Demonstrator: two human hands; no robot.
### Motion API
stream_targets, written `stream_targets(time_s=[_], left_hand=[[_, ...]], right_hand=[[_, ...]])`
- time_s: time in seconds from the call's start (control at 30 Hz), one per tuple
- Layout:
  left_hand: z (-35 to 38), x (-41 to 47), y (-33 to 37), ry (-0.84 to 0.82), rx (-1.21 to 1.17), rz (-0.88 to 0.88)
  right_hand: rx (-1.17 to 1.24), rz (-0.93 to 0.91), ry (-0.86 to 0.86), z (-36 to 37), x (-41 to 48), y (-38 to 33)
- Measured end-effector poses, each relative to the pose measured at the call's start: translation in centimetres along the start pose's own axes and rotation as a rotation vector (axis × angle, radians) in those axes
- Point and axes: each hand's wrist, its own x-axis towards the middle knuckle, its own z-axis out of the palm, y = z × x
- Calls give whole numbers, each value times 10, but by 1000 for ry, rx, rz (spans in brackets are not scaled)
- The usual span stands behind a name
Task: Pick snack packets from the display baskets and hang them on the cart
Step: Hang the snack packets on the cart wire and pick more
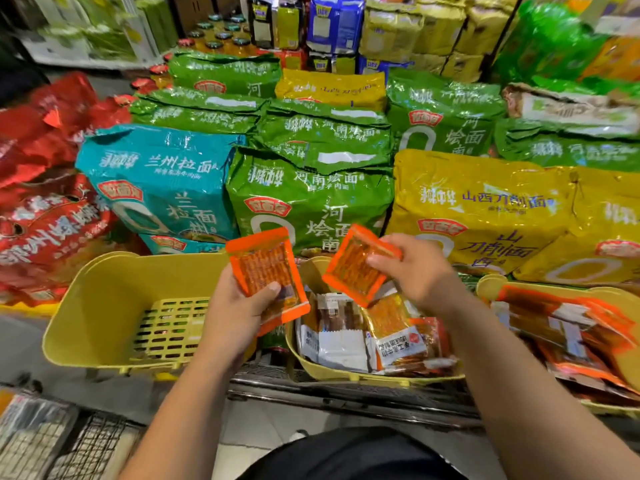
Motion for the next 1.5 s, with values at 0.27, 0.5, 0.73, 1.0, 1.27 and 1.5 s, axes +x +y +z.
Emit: stream_targets(time_s=[0.27,0.5,0.73,1.0,1.27,1.5], left_hand=[[33,6,4,-335,-146,-82],[22,15,2,-352,-120,-108],[3,28,4,-225,-247,-113],[-12,33,5,-56,-126,-42],[-21,38,-1,-17,-126,-123],[-25,42,-3,-30,-104,-151]], right_hand=[[393,32,-43,-7,-26,-40],[309,189,129,-3,-33,-22],[-537,475,-269,10,-25,24],[-535,467,-126,34,-18,28],[-61,219,-40,45,-26,-23],[-379,300,-245,102,-9,-23]])
